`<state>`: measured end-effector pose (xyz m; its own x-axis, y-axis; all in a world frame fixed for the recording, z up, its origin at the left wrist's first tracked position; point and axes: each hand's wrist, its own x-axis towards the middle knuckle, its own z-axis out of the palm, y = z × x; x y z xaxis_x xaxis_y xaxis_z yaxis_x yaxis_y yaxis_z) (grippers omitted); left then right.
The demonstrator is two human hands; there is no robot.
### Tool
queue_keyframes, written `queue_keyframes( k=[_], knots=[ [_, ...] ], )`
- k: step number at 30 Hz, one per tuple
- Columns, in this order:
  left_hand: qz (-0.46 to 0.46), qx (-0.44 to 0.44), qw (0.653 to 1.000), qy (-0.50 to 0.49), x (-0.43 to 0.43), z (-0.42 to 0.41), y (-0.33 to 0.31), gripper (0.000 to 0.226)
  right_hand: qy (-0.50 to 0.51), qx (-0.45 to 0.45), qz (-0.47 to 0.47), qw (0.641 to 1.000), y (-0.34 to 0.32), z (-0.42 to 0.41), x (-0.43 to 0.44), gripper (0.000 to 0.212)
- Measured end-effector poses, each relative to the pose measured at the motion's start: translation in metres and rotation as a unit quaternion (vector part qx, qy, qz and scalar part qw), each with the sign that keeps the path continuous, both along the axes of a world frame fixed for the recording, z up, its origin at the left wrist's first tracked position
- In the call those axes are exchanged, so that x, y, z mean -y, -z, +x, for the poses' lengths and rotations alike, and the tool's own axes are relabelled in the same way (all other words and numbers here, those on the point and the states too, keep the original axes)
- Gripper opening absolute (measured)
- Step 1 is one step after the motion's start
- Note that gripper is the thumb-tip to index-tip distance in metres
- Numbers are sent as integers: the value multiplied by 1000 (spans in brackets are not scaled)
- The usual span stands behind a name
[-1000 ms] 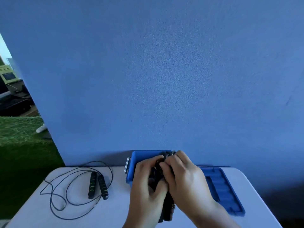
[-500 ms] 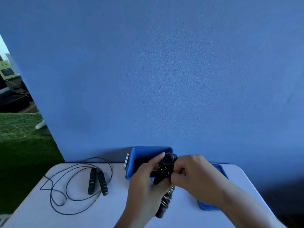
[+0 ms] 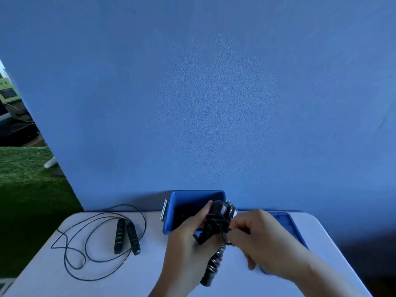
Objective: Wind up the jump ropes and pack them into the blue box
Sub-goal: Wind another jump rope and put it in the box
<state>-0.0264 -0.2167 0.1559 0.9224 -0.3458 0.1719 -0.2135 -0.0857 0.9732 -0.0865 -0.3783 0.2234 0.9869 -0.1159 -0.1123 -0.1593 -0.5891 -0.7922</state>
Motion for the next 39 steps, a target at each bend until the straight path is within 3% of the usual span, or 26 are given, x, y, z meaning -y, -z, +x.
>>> queue_keyframes(
  k=[2, 5, 7, 10, 14, 19, 21, 26, 32, 34, 39],
  knots=[
    [28, 19, 999, 3, -2, 4, 6, 67, 1, 32, 18, 999, 8, -1, 1, 20],
    [38, 4, 999, 7, -7, 7, 12, 71, 17, 34, 122, 992, 19, -2, 11, 22],
    [38, -8, 999, 6, -10, 8, 18, 70, 50, 9, 189, 981, 33, -2, 18, 19],
    [13, -83, 996, -10, -6, 19, 31, 51, -3, -72, 267, 961, 62, 3, 7, 31],
    [91, -120, 989, -8, 2, 43, 57, 61, 56, -64, 330, 940, 99, 28, -10, 36],
    [119, -85, 988, -46, 2, 70, 80, 34, 114, -60, 360, 924, 125, 79, -5, 15],
    [146, -75, 985, -51, 7, 94, 86, 13, 129, -74, 337, 930, 133, 103, 2, 14],
    [184, -120, 975, -18, 31, 157, 106, 17, 173, -135, 259, 941, 158, 170, 25, 18],
    [144, -270, 952, 24, 60, 215, 145, 8, 148, -163, -71, 973, 179, 220, 43, 24],
    [166, -271, 948, 27, 69, 224, 158, 13, 135, -170, -150, 965, 181, 228, 42, 18],
    [311, -207, 928, 0, 88, 224, 170, 33, 105, -241, -215, 941, 199, 240, 28, 27]
  ],
)
